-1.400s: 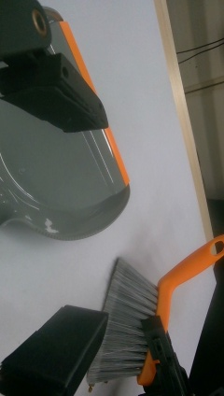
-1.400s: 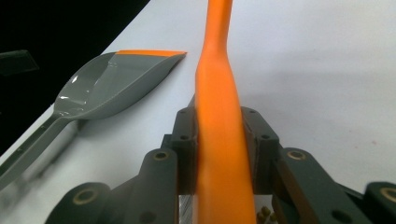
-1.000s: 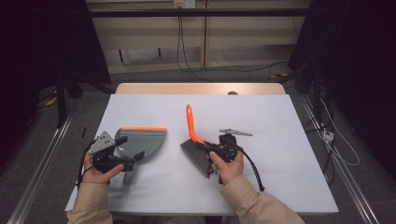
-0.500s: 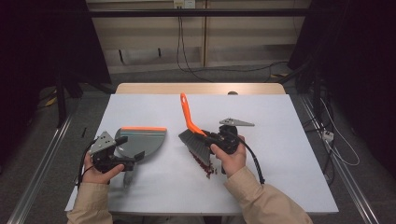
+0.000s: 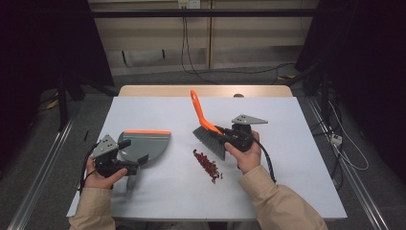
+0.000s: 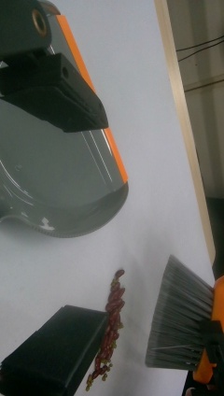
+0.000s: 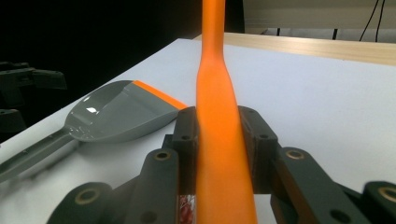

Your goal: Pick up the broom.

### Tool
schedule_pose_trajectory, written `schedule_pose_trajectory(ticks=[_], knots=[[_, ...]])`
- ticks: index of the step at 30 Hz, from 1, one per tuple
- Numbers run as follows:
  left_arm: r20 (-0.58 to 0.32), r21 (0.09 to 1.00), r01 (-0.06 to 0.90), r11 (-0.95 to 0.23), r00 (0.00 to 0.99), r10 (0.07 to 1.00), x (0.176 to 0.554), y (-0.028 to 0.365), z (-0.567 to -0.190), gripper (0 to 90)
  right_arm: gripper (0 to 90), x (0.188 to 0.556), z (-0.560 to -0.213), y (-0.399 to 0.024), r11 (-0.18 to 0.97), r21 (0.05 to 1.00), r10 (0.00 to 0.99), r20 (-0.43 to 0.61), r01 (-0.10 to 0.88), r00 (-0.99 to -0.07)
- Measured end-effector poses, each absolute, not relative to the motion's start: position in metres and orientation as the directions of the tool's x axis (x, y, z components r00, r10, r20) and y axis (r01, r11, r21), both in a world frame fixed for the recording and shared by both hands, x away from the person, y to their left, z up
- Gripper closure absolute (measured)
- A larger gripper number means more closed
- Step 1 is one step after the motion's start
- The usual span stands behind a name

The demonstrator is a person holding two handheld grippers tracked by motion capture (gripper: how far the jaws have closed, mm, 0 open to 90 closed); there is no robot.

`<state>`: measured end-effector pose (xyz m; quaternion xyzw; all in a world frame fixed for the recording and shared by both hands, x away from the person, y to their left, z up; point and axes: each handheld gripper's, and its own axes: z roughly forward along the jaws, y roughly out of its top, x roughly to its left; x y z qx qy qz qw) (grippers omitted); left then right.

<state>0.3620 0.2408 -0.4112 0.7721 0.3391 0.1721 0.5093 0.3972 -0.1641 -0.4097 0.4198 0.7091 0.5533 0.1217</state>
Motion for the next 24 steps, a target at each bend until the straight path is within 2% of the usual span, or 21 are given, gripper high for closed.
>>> schedule_pose_trajectory(ticks=[8, 13, 24], knots=[[-0.077, 0.903, 0.345, -0.254, 0.714, 0.696, 0.363, 0.241, -0.412, 7.4, 71.3, 0.411, -0.416, -0.173, 0.095, 0.896, 0.725, 0.236, 0.434, -0.647], [-0.091, 0.906, 0.35, -0.238, 0.709, 0.699, 0.362, 0.241, -0.411, 7.3, 71.3, 0.417, -0.416, -0.175, 0.178, 0.909, 0.697, 0.154, 0.376, -0.701], [-0.093, 0.907, 0.348, -0.238, 0.715, 0.692, 0.364, 0.241, -0.411, 7.3, 71.3, 0.418, -0.419, -0.173, 0.226, 0.911, 0.668, 0.113, 0.345, -0.736]])
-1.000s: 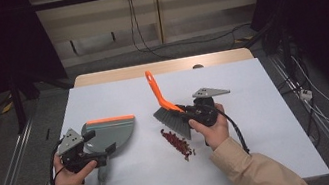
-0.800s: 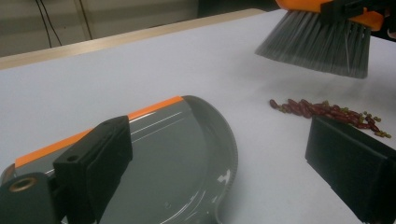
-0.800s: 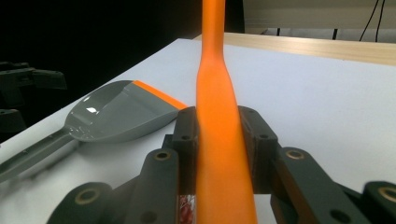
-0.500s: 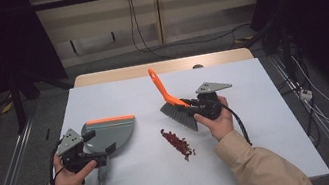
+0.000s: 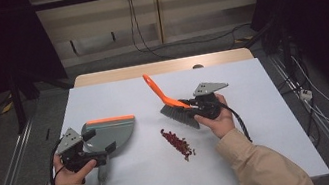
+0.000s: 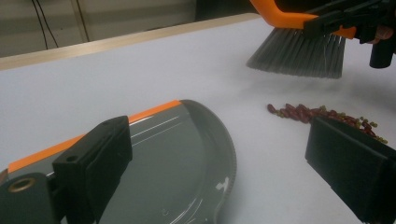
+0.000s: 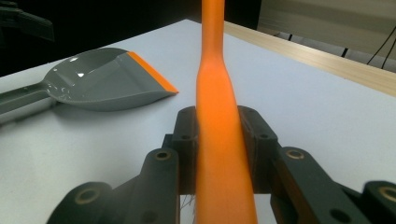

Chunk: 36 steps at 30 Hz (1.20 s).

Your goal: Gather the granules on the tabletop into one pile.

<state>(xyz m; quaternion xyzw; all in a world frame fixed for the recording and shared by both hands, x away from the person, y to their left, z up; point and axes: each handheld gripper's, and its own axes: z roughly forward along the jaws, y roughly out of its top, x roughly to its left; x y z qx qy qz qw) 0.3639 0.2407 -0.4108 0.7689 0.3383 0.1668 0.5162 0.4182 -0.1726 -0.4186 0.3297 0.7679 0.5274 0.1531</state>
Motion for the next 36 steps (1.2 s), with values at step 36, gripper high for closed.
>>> schedule_pose_trajectory(ticks=[36], knots=[[-0.091, 0.909, 0.347, -0.23, 0.705, 0.704, 0.363, 0.244, -0.409, 7.3, 71.3, 0.412, -0.435, -0.145, 0.502, 0.861, 0.329, -0.098, 0.086, -0.939]])
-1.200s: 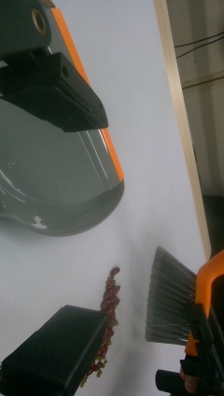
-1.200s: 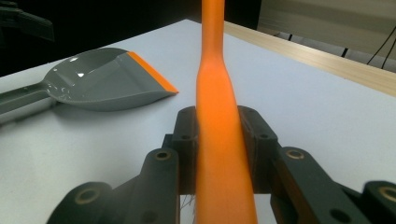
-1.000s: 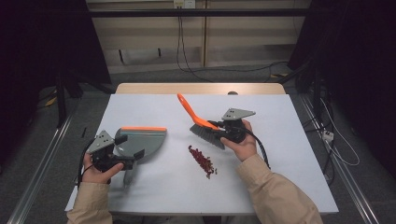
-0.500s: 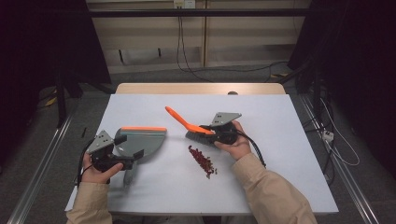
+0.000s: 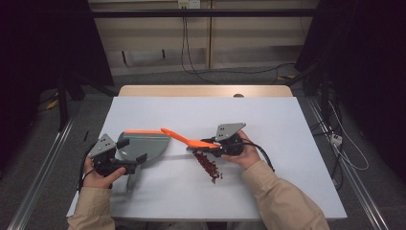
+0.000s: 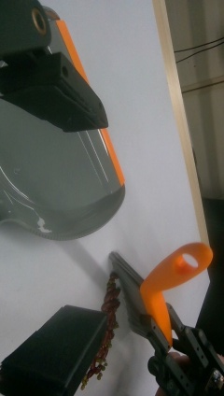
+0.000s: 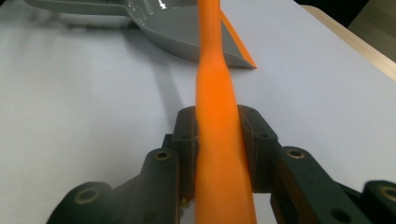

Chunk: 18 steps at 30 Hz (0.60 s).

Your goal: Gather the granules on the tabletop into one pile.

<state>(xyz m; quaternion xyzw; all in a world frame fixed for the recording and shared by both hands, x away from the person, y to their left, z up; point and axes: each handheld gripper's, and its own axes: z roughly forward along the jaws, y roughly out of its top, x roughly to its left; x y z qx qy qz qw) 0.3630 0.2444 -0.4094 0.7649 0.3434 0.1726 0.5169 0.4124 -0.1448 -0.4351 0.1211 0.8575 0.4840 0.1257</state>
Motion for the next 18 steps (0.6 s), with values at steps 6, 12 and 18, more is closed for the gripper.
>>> schedule_pose_trajectory(ticks=[6, 12, 18], knots=[[-0.087, 0.908, 0.347, -0.236, 0.706, 0.703, 0.363, 0.244, -0.409, 7.3, 71.3, 0.402, -0.434, -0.149, 0.51, 0.858, 0.296, -0.102, 0.067, -0.95], [-0.084, 0.908, 0.345, -0.238, 0.705, 0.704, 0.362, 0.244, -0.409, 7.3, 71.1, 0.393, -0.434, -0.149, 0.521, 0.852, 0.271, -0.107, 0.052, -0.957], [-0.085, 0.907, 0.347, -0.238, 0.705, 0.704, 0.362, 0.243, -0.409, 7.3, 71.0, 0.383, -0.435, -0.15, 0.51, 0.859, 0.277, -0.104, 0.054, -0.955]])
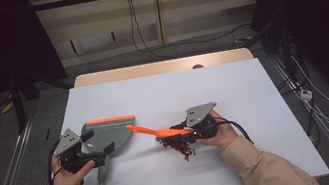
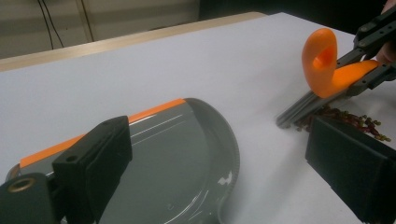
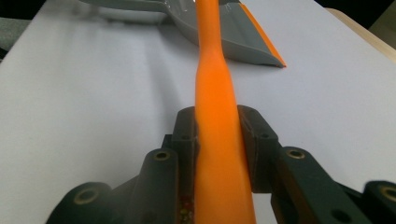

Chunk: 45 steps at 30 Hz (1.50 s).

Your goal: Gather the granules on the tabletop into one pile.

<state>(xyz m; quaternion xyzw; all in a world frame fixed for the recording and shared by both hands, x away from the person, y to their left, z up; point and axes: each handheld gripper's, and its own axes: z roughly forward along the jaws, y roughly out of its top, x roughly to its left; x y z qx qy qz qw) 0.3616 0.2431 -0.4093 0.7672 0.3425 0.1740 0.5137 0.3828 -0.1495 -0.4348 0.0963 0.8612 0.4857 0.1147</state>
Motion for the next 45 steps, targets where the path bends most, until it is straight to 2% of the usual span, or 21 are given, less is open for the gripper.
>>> schedule_pose_trajectory(ticks=[36, 40, 45], knots=[[-0.077, 0.907, 0.342, -0.247, 0.71, 0.7, 0.359, 0.242, -0.408, 7.2, 71.2, 0.354, -0.436, -0.145, 0.472, 0.88, 0.309, -0.108, 0.054, -0.945], [-0.078, 0.907, 0.342, -0.247, 0.711, 0.699, 0.359, 0.242, -0.408, 7.2, 71.4, 0.356, -0.436, -0.146, 0.455, 0.888, 0.347, -0.108, 0.067, -0.932], [-0.079, 0.906, 0.344, -0.246, 0.709, 0.701, 0.36, 0.242, -0.408, 7.1, 71.4, 0.361, -0.432, -0.15, 0.383, 0.917, 0.4, -0.054, 0.113, -0.915]])
